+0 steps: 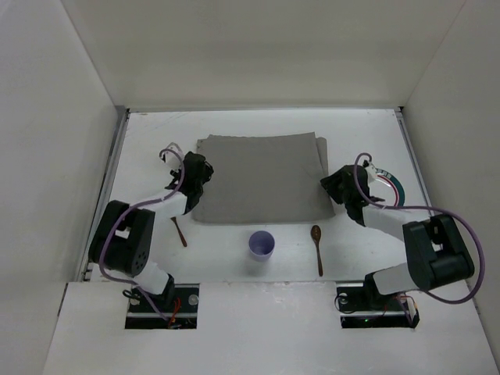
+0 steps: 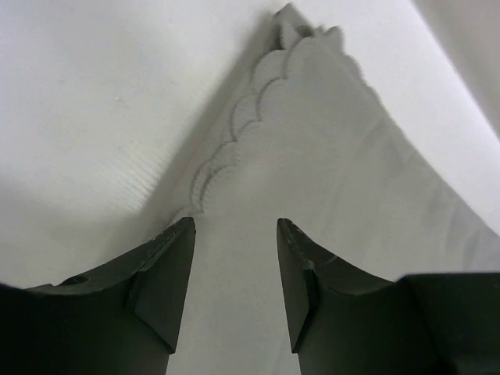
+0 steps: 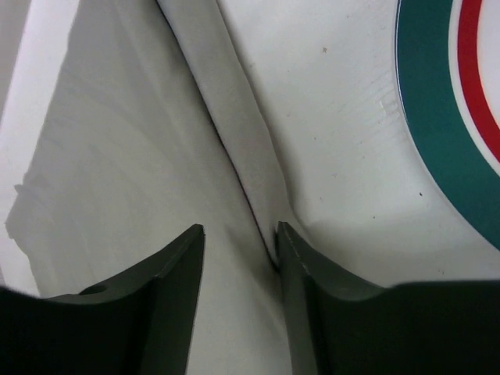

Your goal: Set the dinner table for one person

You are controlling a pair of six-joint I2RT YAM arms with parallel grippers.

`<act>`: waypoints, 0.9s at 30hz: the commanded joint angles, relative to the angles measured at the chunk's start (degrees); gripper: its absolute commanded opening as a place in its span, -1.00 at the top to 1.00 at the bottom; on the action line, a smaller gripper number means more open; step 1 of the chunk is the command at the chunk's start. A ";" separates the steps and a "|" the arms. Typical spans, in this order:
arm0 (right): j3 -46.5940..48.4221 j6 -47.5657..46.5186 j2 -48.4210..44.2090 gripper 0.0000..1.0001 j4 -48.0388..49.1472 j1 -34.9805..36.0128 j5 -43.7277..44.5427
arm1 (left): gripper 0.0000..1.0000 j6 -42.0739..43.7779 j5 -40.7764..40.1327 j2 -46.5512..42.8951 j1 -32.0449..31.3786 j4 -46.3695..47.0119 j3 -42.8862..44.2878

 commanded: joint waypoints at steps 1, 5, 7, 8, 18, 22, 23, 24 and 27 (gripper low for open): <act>-0.85 -0.06 -4.82 -0.04 -0.26 0.77 2.96 | 0.12 2.07 -3.25 -7.65 -2.80 0.72 -1.65; -0.41 -2.34 -10.35 -0.35 -4.38 0.77 6.21 | 0.12 4.27 -4.66 -14.24 -8.77 3.17 -5.60; -0.32 -3.31 -13.77 -0.44 -6.23 0.77 8.23 | 0.15 5.50 -4.92 -18.02 -12.11 5.63 -9.11; -0.67 -3.49 -15.53 -0.47 -6.85 0.77 9.28 | 0.22 5.33 -5.80 -20.39 -13.70 7.04 -11.48; -10.60 3.63 -38.12 0.91 -21.60 -8.00 18.61 | 0.79 12.53 -14.86 -39.30 -26.02 16.37 -26.70; -12.79 3.54 -44.36 0.50 -27.50 -15.82 20.10 | 0.81 13.06 -14.94 -42.99 -26.36 16.28 -27.85; -13.85 3.63 -46.03 0.33 -28.29 -18.11 19.67 | 0.80 13.67 -15.29 -44.30 -26.54 16.10 -27.94; -14.64 3.28 -47.09 0.16 -28.74 -20.31 18.97 | 0.79 14.55 -15.56 -45.36 -26.72 16.36 -28.29; -15.79 1.70 -44.57 -0.02 -28.39 -26.46 15.46 | 0.72 16.05 -18.36 -45.46 -26.98 17.06 -28.90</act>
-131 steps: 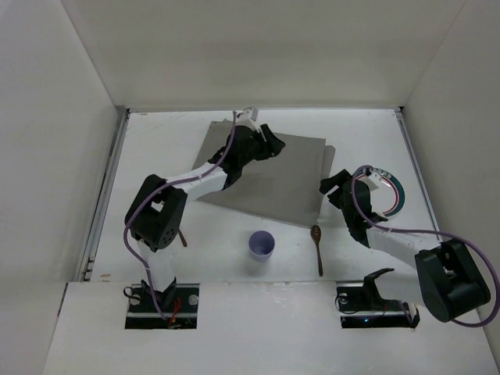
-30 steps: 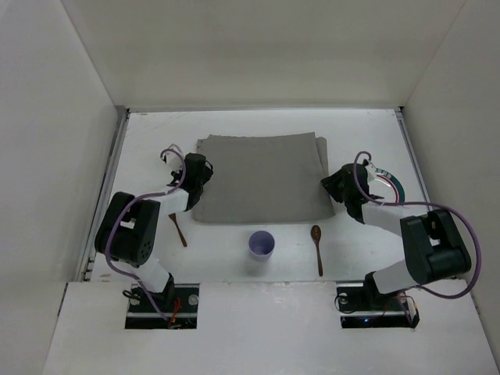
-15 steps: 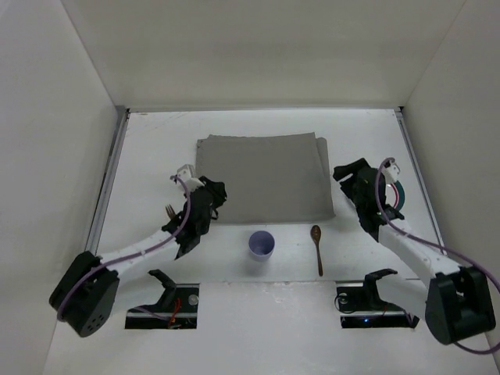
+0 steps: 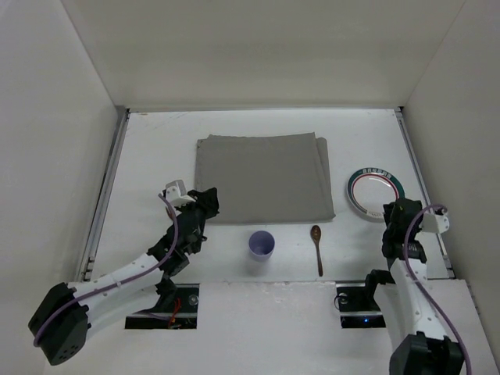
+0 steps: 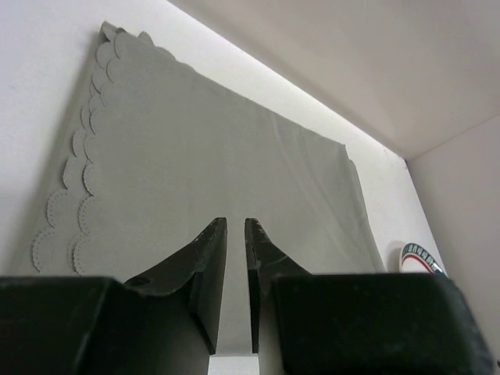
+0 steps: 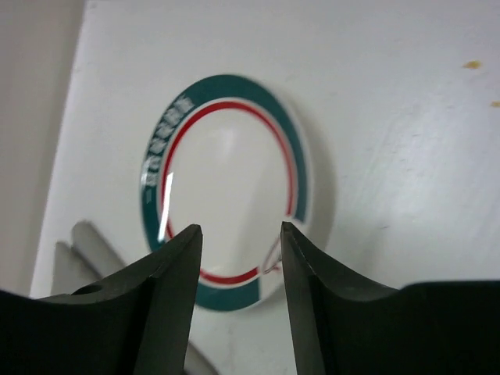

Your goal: Set the dinner table for one person

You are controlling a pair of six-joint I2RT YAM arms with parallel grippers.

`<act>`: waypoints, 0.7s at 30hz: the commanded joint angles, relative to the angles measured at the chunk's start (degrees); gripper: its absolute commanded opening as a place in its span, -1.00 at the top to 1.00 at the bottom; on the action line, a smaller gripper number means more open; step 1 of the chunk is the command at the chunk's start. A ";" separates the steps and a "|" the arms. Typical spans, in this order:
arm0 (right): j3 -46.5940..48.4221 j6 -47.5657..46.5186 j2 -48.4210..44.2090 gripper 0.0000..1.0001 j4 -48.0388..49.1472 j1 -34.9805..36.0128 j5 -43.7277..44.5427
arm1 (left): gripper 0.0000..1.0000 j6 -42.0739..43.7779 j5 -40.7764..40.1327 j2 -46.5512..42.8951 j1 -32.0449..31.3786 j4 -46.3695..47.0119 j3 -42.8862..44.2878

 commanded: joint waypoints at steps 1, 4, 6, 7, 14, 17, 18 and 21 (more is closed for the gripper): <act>-0.91 -1.47 4.13 -0.03 -1.53 -5.27 -3.34 | 0.70 3.35 -4.75 0.44 -0.64 4.89 -0.99; -0.29 -3.05 10.99 -0.03 3.29 -7.30 -6.78 | 0.65 3.88 -4.67 2.90 -0.82 6.91 -0.99; 0.50 -3.15 15.03 -0.03 5.32 -7.57 -7.75 | 0.62 4.58 -4.67 2.65 -1.26 7.88 -1.34; 0.85 -3.15 16.97 -0.04 6.03 -7.75 -8.19 | 0.60 4.93 -4.85 2.47 -1.44 8.15 -1.43; -0.02 -2.62 27.08 -0.03 15.77 -8.80 -13.90 | 0.56 5.38 -4.59 3.34 -1.70 9.38 -1.61; -0.47 -2.62 28.76 0.05 18.34 -8.80 -14.61 | 0.56 5.47 -4.58 4.75 -1.61 9.56 -1.26; -0.64 -2.53 28.94 0.12 18.95 -8.80 -14.70 | 0.56 5.38 -4.58 5.01 -1.61 9.64 -1.26; -0.73 -1.57 28.50 0.42 19.04 -8.98 -14.35 | 0.56 5.20 -4.06 5.45 -1.61 9.99 -1.17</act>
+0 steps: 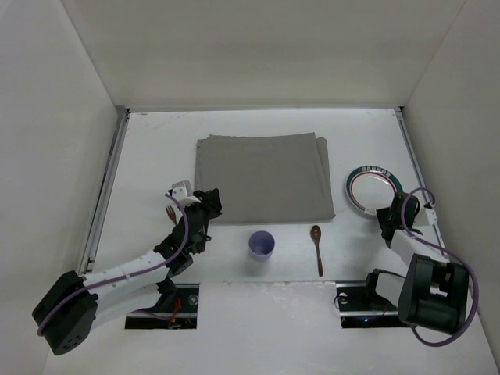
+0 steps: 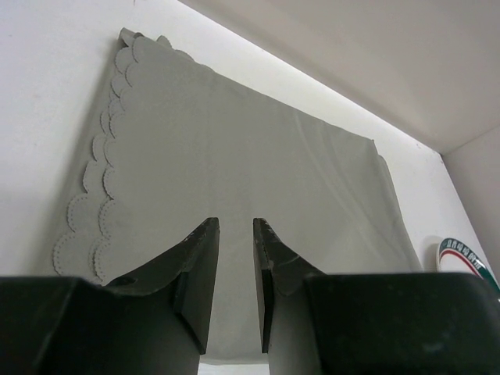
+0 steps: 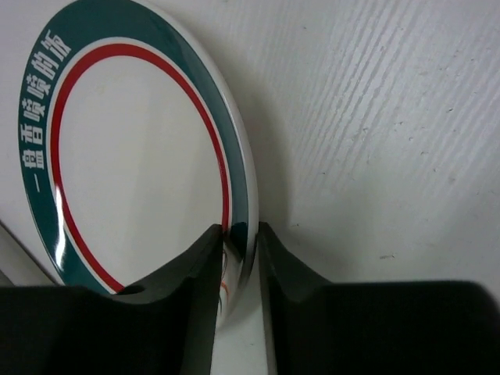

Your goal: Set the dinner table for one person

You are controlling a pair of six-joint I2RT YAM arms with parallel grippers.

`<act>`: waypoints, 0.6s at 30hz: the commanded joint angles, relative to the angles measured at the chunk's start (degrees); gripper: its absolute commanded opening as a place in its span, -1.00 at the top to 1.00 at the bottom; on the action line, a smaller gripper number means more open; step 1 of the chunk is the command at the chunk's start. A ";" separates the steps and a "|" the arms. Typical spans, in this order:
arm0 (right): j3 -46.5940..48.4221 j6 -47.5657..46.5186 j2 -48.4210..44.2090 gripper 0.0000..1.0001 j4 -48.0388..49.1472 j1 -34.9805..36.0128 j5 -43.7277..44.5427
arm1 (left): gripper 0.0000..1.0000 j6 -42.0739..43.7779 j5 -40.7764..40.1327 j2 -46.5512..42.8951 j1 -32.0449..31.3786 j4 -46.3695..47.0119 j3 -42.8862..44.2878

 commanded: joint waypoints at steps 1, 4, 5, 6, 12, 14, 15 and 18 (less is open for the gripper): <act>-0.47 1.12 -0.59 0.59 2.98 -0.63 -0.95 | 0.56 0.63 -0.93 0.21 -0.28 4.07 -0.19; -2.13 3.05 -6.02 0.88 4.12 -1.42 -0.25 | 0.55 0.55 -0.93 0.04 -0.37 4.16 -0.27; -2.75 3.23 -9.96 0.90 4.30 -1.59 -0.16 | 0.55 0.63 -0.85 0.04 -0.37 4.16 -0.27; -2.93 3.23 -13.22 0.91 4.04 -1.60 0.11 | 0.55 0.81 -0.76 0.12 -0.37 4.16 -0.27; 3.30 -3.26 -31.87 0.87 1.40 4.36 1.00 | 0.52 2.04 -1.28 -0.05 0.42 4.77 -0.19; 6.46 -3.97 -29.79 0.87 1.66 9.45 -0.50 | 0.52 1.87 -0.85 1.26 0.42 5.56 -0.19; 7.95 -3.62 -27.08 0.88 2.01 12.61 -1.20 | 0.52 1.69 -0.76 1.79 0.42 5.92 -0.19; 11.91 -2.48 -17.16 0.89 4.90 23.32 -1.48 | 0.51 1.60 -0.14 2.58 0.34 6.71 -0.19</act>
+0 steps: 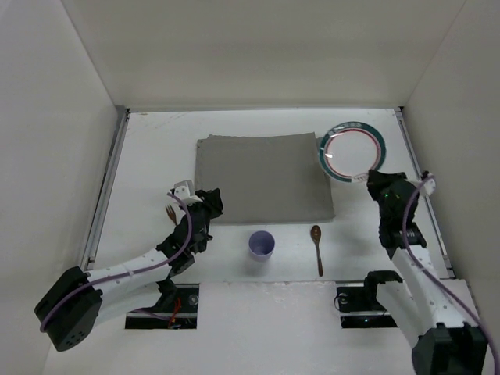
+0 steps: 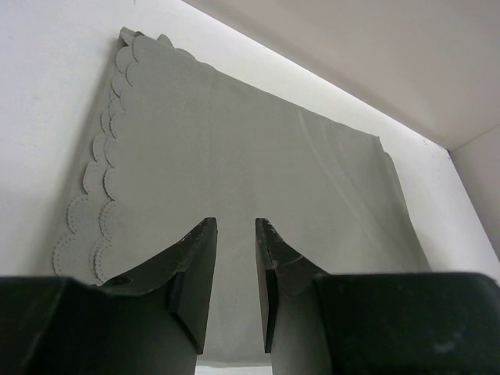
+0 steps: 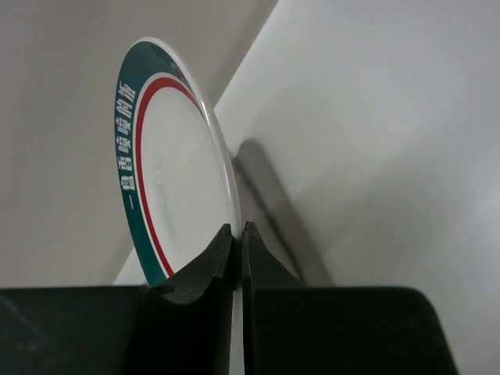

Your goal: Set the dinner table for one person

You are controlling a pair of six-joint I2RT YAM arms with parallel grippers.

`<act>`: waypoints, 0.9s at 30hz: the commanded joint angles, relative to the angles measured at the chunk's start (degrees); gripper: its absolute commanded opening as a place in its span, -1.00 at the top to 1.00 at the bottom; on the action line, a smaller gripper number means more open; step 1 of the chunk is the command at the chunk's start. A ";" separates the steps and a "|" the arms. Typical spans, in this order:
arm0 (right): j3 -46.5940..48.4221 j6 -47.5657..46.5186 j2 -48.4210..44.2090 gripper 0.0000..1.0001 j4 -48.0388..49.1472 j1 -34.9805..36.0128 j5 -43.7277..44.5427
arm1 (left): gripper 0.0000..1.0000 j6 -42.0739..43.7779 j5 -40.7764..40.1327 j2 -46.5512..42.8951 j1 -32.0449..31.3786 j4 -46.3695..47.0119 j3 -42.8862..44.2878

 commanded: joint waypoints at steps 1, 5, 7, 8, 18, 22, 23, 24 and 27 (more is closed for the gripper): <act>6.32 -0.44 11.27 0.89 8.00 12.30 -2.02 | 0.51 0.57 -0.25 0.86 0.40 5.00 -0.19; 14.75 -0.97 29.12 0.89 14.34 22.79 -5.52 | 0.50 0.40 -0.25 1.56 0.58 5.27 -0.36; 19.15 -0.19 37.48 0.90 16.54 25.88 -8.33 | 0.50 0.40 -0.60 2.35 0.75 5.27 -0.28; 20.74 0.43 40.99 0.90 17.77 27.11 -8.95 | 0.50 0.40 -0.69 2.62 0.93 5.27 -0.19; 26.38 5.88 56.23 0.83 19.28 30.02 -11.51 | 0.50 -0.30 0.01 4.55 1.11 5.53 0.08; 26.20 6.67 59.39 0.69 16.30 30.28 -11.60 | 0.50 -0.74 0.10 5.78 1.19 6.32 0.17; 26.20 6.50 59.75 0.57 15.33 30.72 -11.16 | 0.50 -0.83 0.36 6.04 1.19 6.41 0.25; 26.03 6.32 59.92 0.43 14.63 30.98 -10.72 | 0.50 -0.83 0.45 6.22 1.28 6.50 0.34; 24.63 5.45 58.18 0.08 13.74 31.07 -8.62 | 0.50 -0.83 0.45 6.14 1.28 6.50 0.17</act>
